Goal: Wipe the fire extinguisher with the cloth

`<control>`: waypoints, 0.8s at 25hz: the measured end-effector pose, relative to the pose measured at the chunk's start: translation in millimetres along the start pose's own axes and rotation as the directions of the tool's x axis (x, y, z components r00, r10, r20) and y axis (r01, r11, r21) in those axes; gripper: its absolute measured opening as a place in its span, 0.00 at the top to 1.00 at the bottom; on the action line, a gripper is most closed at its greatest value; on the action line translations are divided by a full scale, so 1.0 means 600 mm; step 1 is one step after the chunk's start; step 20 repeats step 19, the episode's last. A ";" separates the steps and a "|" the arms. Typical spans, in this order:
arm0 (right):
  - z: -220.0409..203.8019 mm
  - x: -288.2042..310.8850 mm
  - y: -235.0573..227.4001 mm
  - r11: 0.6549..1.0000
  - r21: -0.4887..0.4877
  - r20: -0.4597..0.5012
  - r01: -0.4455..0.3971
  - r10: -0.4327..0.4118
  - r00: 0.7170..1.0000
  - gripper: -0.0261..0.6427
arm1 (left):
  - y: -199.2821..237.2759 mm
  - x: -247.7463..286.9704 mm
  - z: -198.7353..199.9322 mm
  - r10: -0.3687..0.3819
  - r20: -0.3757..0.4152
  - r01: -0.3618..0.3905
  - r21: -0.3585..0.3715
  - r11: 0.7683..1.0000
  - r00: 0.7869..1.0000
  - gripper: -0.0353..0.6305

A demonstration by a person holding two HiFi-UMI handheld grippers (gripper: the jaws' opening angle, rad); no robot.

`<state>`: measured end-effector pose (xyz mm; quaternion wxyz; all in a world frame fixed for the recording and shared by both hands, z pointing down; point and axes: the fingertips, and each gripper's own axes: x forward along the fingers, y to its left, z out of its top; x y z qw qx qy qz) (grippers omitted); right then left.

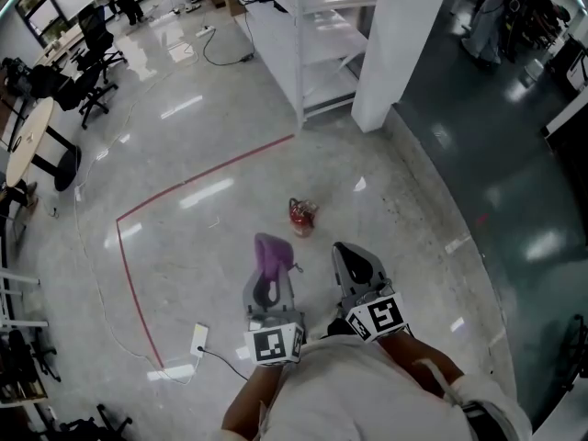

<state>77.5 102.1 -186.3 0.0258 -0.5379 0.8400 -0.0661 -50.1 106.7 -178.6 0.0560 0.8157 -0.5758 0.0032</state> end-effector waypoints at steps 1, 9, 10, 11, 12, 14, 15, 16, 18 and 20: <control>-0.001 -0.001 0.002 1.000 0.001 0.000 -0.003 0.003 1.000 0.94 | 0.001 -0.002 -0.001 0.000 0.000 0.000 -0.001 1.000 1.000 0.87; -0.003 0.005 0.013 1.000 -0.002 -0.001 -0.015 0.015 1.000 0.94 | 0.009 -0.007 -0.005 0.006 -0.007 -0.006 -0.004 1.000 1.000 0.87; -0.003 0.006 0.014 1.000 -0.003 0.000 -0.017 0.017 1.000 0.94 | 0.010 -0.008 -0.005 0.007 -0.006 -0.007 -0.003 1.000 1.000 0.87; -0.004 0.006 0.016 1.000 -0.004 0.001 -0.018 0.018 1.000 0.94 | 0.011 -0.009 -0.005 0.008 -0.006 -0.008 -0.003 1.000 1.000 0.87; -0.004 0.006 0.017 1.000 -0.005 0.001 -0.020 0.020 1.000 0.94 | 0.011 -0.010 -0.005 0.009 -0.006 -0.009 -0.002 1.000 1.000 0.87; -0.005 0.007 0.018 1.000 -0.005 0.001 -0.024 0.024 1.000 0.94 | 0.012 -0.011 -0.006 0.012 -0.007 -0.012 -0.003 1.000 1.000 0.87; -0.006 0.008 0.019 1.000 -0.005 0.001 -0.026 0.026 1.000 0.94 | 0.013 -0.012 -0.007 0.013 -0.008 -0.013 -0.004 1.000 1.000 0.87; -0.007 0.009 0.021 1.000 -0.005 0.001 -0.028 0.028 1.000 0.94 | 0.015 -0.012 -0.008 0.014 -0.009 -0.014 -0.005 1.000 1.000 0.87; -0.009 0.012 0.022 0.999 -0.007 -0.001 -0.032 0.032 0.999 0.94 | 0.017 -0.011 -0.010 0.016 -0.010 -0.016 -0.006 1.000 1.000 0.87; -0.011 0.014 0.023 0.999 -0.007 -0.001 -0.034 0.034 0.999 0.94 | 0.018 -0.011 -0.011 0.016 -0.011 -0.016 -0.006 1.000 1.000 0.87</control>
